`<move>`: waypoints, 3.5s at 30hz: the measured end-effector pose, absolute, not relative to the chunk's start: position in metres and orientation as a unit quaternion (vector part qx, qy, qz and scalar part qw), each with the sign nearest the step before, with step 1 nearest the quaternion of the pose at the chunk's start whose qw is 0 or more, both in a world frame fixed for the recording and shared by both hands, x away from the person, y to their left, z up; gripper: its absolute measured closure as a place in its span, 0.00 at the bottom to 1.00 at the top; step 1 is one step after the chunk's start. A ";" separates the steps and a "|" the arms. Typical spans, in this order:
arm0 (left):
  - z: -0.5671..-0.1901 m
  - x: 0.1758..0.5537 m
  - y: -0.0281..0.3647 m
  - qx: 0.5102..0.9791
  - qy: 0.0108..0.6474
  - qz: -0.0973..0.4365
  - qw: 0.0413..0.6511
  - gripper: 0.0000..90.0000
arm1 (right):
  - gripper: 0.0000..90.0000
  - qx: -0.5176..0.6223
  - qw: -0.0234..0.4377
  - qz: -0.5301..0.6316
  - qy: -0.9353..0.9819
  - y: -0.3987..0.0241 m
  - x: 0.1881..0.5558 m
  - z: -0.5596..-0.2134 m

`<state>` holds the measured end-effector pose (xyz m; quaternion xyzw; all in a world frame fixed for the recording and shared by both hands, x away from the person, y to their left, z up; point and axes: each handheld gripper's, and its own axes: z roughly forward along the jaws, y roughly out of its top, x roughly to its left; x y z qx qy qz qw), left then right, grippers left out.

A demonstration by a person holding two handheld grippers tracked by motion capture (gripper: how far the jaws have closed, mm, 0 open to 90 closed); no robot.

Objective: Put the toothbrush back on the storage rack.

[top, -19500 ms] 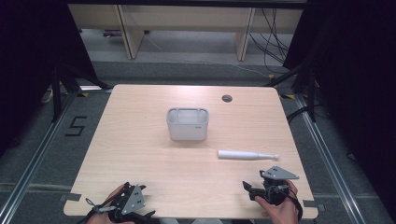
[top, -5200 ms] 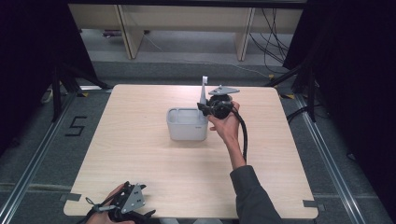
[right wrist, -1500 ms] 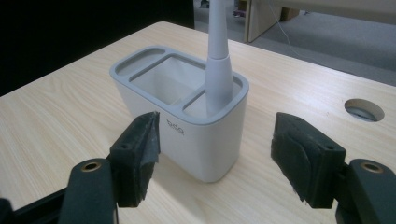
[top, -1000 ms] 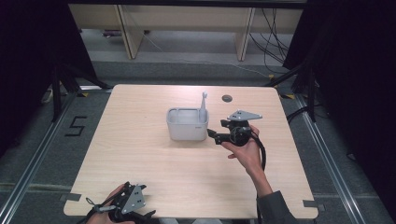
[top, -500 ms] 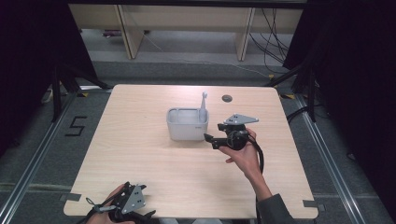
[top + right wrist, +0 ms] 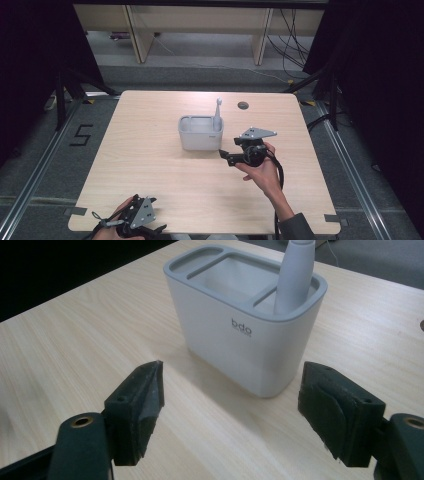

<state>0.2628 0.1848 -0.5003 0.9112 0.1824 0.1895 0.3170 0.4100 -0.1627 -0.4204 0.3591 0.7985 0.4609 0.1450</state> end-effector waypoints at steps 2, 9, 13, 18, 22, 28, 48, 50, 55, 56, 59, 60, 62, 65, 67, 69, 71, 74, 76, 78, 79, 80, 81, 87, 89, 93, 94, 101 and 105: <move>-0.500 0.263 0.185 0.911 0.183 0.188 0.318 0.17 | 0.29 0.363 0.142 0.463 0.796 -0.165 0.407 -0.423; -0.500 0.263 0.185 0.911 0.184 0.187 0.318 0.17 | 0.25 0.373 0.143 0.457 0.795 -0.170 0.398 -0.427; -0.501 0.263 0.185 0.911 0.185 0.188 0.318 0.17 | 0.22 0.366 0.151 0.457 0.796 -0.172 0.394 -0.429; -0.501 0.263 0.185 0.911 0.185 0.187 0.318 0.17 | 0.17 0.374 0.136 0.459 0.795 -0.172 0.388 -0.433; -0.500 0.263 0.185 0.912 0.184 0.186 0.315 0.17 | 0.17 0.369 0.130 0.466 0.793 -0.173 0.386 -0.436; -0.500 0.263 0.185 0.911 0.186 0.186 0.318 0.17 | 0.18 0.365 0.140 0.465 0.794 -0.175 0.381 -0.437; -0.500 0.263 0.185 0.910 0.186 0.187 0.318 0.17 | 0.18 0.367 0.129 0.456 0.801 -0.180 0.362 -0.457; -0.500 0.263 0.186 0.911 0.185 0.187 0.317 0.17 | 0.18 0.369 0.118 0.458 0.800 -0.179 0.359 -0.460; -0.500 0.263 0.185 0.911 0.182 0.190 0.317 0.17 | 0.18 0.365 0.115 0.452 0.806 -0.180 0.353 -0.466; -0.500 0.263 0.185 0.911 0.182 0.190 0.317 0.17 | 0.18 0.383 0.103 0.452 0.799 -0.179 0.350 -0.466; -0.500 0.263 0.185 0.911 0.185 0.187 0.318 0.17 | 0.18 0.367 0.116 0.450 0.806 -0.182 0.350 -0.469; -0.500 0.263 0.185 0.910 0.185 0.187 0.320 0.17 | 0.18 0.375 0.105 0.453 0.802 -0.180 0.348 -0.471; -0.500 0.263 0.185 0.911 0.183 0.188 0.319 0.17 | 0.18 0.372 0.109 0.452 0.803 -0.182 0.346 -0.472; -0.500 0.263 0.185 0.911 0.183 0.188 0.318 0.17 | 0.18 0.378 0.096 0.455 0.801 -0.183 0.343 -0.474; -0.500 0.263 0.185 0.912 0.183 0.187 0.316 0.17 | 0.18 0.369 0.099 0.458 0.803 -0.185 0.342 -0.476; -0.501 0.263 0.185 0.911 0.182 0.190 0.316 0.17 | 0.18 0.370 0.105 0.455 0.803 -0.187 0.340 -0.476; -0.500 0.263 0.185 0.911 0.183 0.187 0.318 0.17 | 0.18 0.377 0.098 0.456 0.800 -0.188 0.337 -0.477; -0.500 0.263 0.185 0.911 0.183 0.188 0.317 0.17 | 0.18 0.370 0.105 0.457 0.802 -0.191 0.335 -0.478; -0.501 0.263 0.185 0.911 0.183 0.188 0.318 0.17 | 0.18 0.382 0.096 0.457 0.797 -0.191 0.333 -0.478; -0.500 0.263 0.185 0.912 0.183 0.187 0.316 0.17 | 0.18 0.384 0.092 0.458 0.796 -0.193 0.330 -0.478; -0.500 0.263 0.185 0.911 0.183 0.188 0.318 0.17 | 0.18 0.381 0.100 0.458 0.797 -0.194 0.330 -0.478; -0.500 0.263 0.185 0.911 0.183 0.188 0.318 0.17 | 0.18 0.377 0.101 0.458 0.799 -0.194 0.329 -0.478; -0.500 0.263 0.185 0.911 0.183 0.188 0.318 0.17 | 0.18 0.388 0.090 0.458 0.794 -0.193 0.325 -0.478; -0.501 0.263 0.185 0.911 0.183 0.188 0.317 0.17 | 0.18 0.380 0.093 0.450 0.803 -0.194 0.320 -0.479; -0.500 0.263 0.185 0.912 0.184 0.187 0.315 0.17 | 0.18 0.375 0.093 0.446 0.807 -0.194 0.318 -0.479; -0.500 0.263 0.186 0.912 0.184 0.187 0.314 0.17 | 0.18 0.375 0.098 0.430 0.816 -0.195 0.313 -0.480; -0.500 0.263 0.186 0.912 0.184 0.187 0.314 0.17 | 0.18 0.376 0.094 0.431 0.815 -0.194 0.312 -0.480; -0.500 0.262 0.186 0.912 0.185 0.188 0.313 0.17 | 0.18 0.361 0.094 0.428 0.823 -0.198 0.308 -0.482; -0.500 0.262 0.186 0.912 0.186 0.188 0.313 0.17 | 0.18 0.370 0.096 0.411 0.828 -0.200 0.303 -0.483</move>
